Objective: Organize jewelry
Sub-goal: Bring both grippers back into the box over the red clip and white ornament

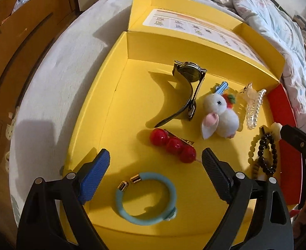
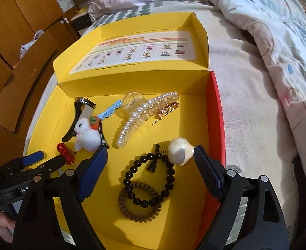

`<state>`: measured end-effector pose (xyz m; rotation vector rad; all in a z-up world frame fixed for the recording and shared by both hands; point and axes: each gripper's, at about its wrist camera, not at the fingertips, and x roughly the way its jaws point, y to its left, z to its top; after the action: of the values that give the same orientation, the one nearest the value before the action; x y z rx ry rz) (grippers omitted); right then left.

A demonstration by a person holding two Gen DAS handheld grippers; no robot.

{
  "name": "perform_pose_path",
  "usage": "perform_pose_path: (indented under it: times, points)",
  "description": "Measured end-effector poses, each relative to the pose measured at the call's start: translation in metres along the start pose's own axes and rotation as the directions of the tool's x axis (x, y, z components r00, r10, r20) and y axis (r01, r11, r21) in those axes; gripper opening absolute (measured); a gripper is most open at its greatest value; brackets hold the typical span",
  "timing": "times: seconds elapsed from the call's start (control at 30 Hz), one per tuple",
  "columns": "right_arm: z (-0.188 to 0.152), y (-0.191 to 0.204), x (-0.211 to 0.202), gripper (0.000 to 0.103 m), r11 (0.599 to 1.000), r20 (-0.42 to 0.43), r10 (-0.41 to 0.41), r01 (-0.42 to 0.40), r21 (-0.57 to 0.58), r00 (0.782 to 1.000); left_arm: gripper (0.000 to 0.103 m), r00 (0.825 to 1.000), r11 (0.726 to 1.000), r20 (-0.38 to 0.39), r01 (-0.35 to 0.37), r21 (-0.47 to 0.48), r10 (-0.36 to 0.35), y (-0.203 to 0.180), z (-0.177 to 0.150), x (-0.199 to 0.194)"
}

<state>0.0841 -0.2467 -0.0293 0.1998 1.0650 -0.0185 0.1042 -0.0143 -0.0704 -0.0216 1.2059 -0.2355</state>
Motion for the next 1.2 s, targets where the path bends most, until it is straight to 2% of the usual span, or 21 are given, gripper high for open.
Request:
perform_pose_path:
  times: [0.17,0.3,0.4,0.53,0.73,1.0,1.1,1.13,1.2]
  points:
    - [0.005,-0.003,0.012,0.085,0.999,-0.030,-0.030,0.030,-0.024,0.999,0.088,1.000,1.000,0.001,-0.019,0.022,0.019,-0.004,0.002,0.003]
    - [0.007,-0.001,0.022,0.084,0.997,-0.039,-0.056,0.054,-0.049,0.998,0.088,0.998,0.996,0.007,-0.063,0.057,0.063,-0.009,0.003,0.009]
    - [0.008,0.004,0.028,0.084,0.993,-0.052,-0.093,0.089,-0.083,0.994,0.089,0.998,0.996,0.002,-0.066,0.059,0.066,-0.008,0.005,0.010]
    - [0.007,0.001,0.027,0.084,0.995,-0.057,-0.086,0.082,-0.064,0.995,0.088,0.997,0.995,-0.001,-0.071,0.063,0.071,-0.011,0.007,0.012]
    - [0.001,0.011,0.034,0.085,0.980,-0.048,-0.153,0.146,-0.132,0.987,0.088,0.996,0.994,-0.008,-0.084,0.070,0.085,-0.015,0.009,0.014]
    - [0.001,0.006,0.031,0.085,0.997,-0.120,-0.057,0.052,-0.048,0.991,0.088,0.996,0.994,-0.015,-0.086,0.067,0.087,-0.013,0.010,0.015]
    - [0.000,0.005,0.026,0.085,1.000,-0.136,0.026,-0.026,0.001,0.990,0.088,0.996,0.994,-0.018,-0.086,0.069,0.088,-0.014,0.009,0.015]
    - [0.001,0.006,0.025,0.085,1.000,-0.135,0.026,-0.026,0.002,0.990,0.088,0.996,0.994,-0.018,-0.086,0.069,0.087,-0.014,0.009,0.015]
    - [0.002,0.005,0.019,0.085,0.999,-0.106,-0.046,0.045,-0.014,0.993,0.089,0.996,0.994,-0.018,-0.086,0.068,0.088,-0.014,0.009,0.015]
